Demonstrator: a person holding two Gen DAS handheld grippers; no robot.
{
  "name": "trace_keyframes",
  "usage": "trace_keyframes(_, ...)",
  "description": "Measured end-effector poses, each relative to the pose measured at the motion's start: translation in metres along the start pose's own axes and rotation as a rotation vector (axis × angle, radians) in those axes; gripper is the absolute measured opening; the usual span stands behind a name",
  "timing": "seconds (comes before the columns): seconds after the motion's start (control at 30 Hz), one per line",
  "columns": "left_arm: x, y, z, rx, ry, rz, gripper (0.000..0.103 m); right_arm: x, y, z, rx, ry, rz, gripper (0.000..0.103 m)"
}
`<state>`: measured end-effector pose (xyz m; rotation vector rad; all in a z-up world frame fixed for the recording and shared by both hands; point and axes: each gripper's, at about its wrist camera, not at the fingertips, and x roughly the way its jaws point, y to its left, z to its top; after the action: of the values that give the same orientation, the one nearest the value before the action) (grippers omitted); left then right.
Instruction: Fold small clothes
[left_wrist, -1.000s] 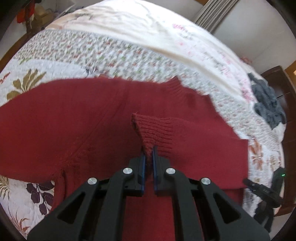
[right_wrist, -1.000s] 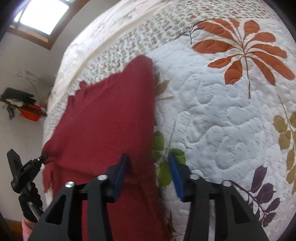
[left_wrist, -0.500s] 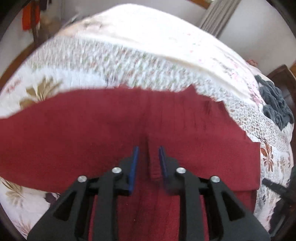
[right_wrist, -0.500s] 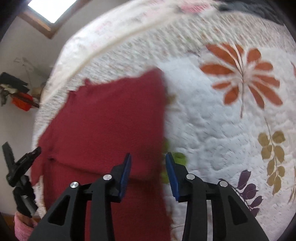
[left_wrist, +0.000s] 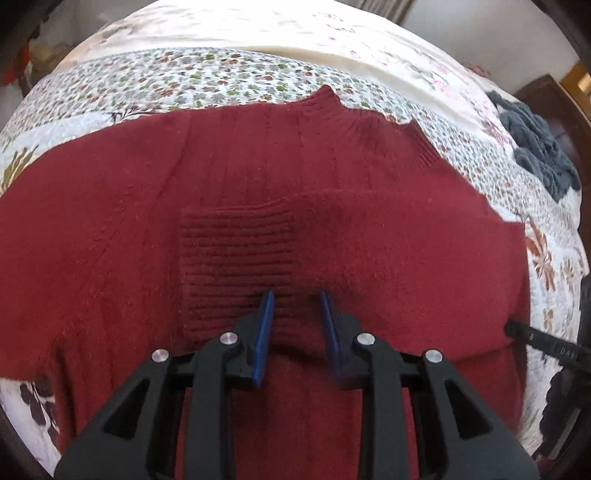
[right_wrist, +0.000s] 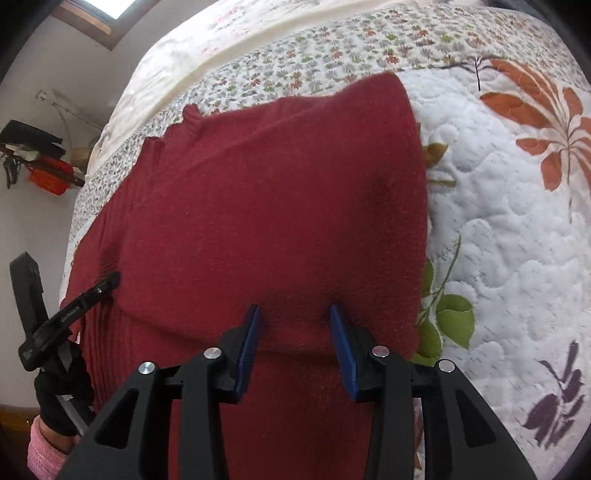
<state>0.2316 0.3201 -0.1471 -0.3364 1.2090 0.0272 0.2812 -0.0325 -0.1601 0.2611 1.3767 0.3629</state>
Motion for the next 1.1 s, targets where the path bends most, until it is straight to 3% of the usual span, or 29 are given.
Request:
trace_keyframes(0.3, -0.003, 0.0, 0.008, -0.029, 0.018, -0.017, 0.025, -0.005, 0.006, 0.003, 0.012, 0.009, -0.031, 0.04)
trace_keyframes(0.4, -0.032, 0.013, 0.003, -0.05, -0.011, -0.026, 0.03, -0.032, 0.018, -0.004, 0.001, -0.04, -0.003, 0.052)
trace_keyframes(0.47, -0.056, 0.03, -0.005, -0.062, -0.039, -0.023, 0.035, -0.045, 0.031, -0.013, -0.033, -0.055, -0.002, 0.055)
trace_keyframes(0.63, -0.11, 0.107, -0.049, -0.161, -0.089, 0.005, 0.039, -0.052, 0.068, -0.049, -0.117, -0.023, 0.038, 0.057)
trace_keyframes(0.77, -0.14, 0.177, -0.086, -0.281, -0.113, 0.073, 0.039, -0.041, 0.097, -0.073, -0.154, 0.013, 0.086, 0.06)
trace_keyframes(0.9, -0.163, 0.246, -0.116, -0.409, -0.137, 0.139, 0.039, -0.026, 0.129, -0.089, -0.236, 0.031, 0.058, 0.06)
trace_keyframes(1.1, -0.179, 0.333, -0.137, -0.637, -0.217, 0.122, 0.039, -0.004, 0.153, -0.094, -0.283, 0.084, 0.047, 0.06)
